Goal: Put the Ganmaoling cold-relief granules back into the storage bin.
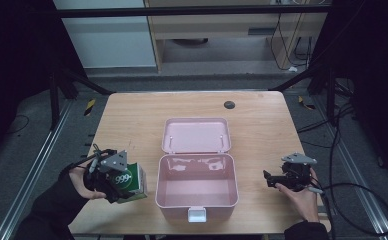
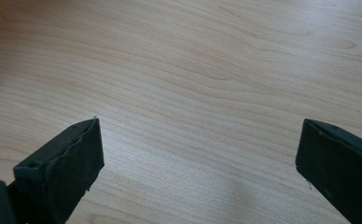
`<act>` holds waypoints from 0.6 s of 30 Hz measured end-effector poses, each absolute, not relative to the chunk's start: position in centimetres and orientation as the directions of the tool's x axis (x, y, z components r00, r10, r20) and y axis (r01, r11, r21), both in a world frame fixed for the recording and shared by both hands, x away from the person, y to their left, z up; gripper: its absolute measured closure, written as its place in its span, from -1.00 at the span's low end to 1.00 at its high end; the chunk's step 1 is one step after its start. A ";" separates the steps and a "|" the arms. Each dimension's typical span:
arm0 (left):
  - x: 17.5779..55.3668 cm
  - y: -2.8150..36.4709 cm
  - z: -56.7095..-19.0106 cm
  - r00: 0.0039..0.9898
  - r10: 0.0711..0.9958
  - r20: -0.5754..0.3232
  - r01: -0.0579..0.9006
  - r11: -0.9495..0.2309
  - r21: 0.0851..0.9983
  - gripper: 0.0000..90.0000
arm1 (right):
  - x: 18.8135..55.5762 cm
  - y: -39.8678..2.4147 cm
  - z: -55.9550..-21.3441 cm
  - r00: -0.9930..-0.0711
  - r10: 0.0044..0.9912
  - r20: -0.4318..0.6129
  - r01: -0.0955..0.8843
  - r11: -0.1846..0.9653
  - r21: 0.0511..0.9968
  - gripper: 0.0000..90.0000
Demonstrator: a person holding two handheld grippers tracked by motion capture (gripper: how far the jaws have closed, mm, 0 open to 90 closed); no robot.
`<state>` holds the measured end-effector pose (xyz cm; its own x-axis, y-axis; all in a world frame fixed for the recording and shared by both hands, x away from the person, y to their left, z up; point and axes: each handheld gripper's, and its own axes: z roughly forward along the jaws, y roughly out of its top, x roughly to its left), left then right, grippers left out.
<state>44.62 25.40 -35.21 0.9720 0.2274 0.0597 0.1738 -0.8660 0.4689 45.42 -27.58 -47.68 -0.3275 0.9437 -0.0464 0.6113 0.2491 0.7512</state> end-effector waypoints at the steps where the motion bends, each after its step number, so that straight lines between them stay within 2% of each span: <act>1: 44.5 25.4 -34.5 0.971 0.230 0.061 0.174 -0.862 0.477 -0.68 | 45.4 -27.6 -47.7 -0.327 0.944 -0.044 0.611 0.246 0.753 -0.97; 18: 44.7 24.6 -30.3 0.965 0.258 0.049 0.198 -0.838 0.508 -0.68 | 45.4 -27.6 -47.7 -0.326 0.944 -0.045 0.611 0.246 0.753 -0.98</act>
